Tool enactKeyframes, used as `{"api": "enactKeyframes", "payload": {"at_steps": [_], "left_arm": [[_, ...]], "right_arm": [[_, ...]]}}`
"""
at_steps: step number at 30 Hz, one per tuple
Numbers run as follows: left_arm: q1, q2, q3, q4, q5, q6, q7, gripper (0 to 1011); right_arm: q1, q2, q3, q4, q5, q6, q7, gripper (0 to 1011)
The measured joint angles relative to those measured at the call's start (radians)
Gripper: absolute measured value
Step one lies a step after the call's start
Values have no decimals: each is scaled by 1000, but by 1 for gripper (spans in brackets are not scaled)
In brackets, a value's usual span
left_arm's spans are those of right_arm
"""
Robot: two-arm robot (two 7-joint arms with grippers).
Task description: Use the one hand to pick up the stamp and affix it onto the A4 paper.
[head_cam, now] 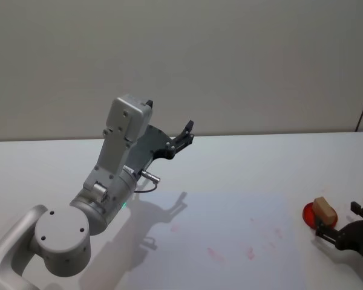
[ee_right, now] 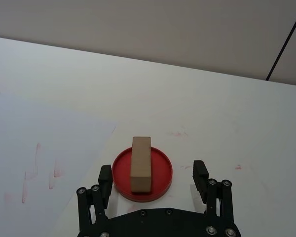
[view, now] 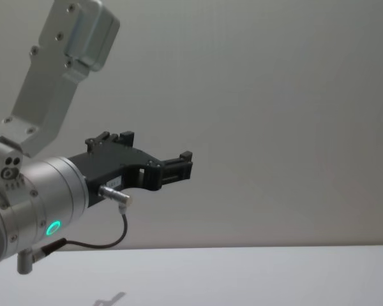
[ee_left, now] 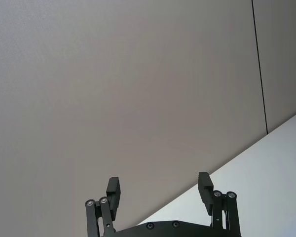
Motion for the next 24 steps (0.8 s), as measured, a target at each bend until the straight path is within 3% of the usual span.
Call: {"api": "enactKeyframes", "payload": {"at_steps": [24], "left_arm": [[0, 0, 0, 0, 0, 0, 0, 1001]], "right_arm": [[16, -28, -11, 40, -12, -21, -3, 1001]]}}
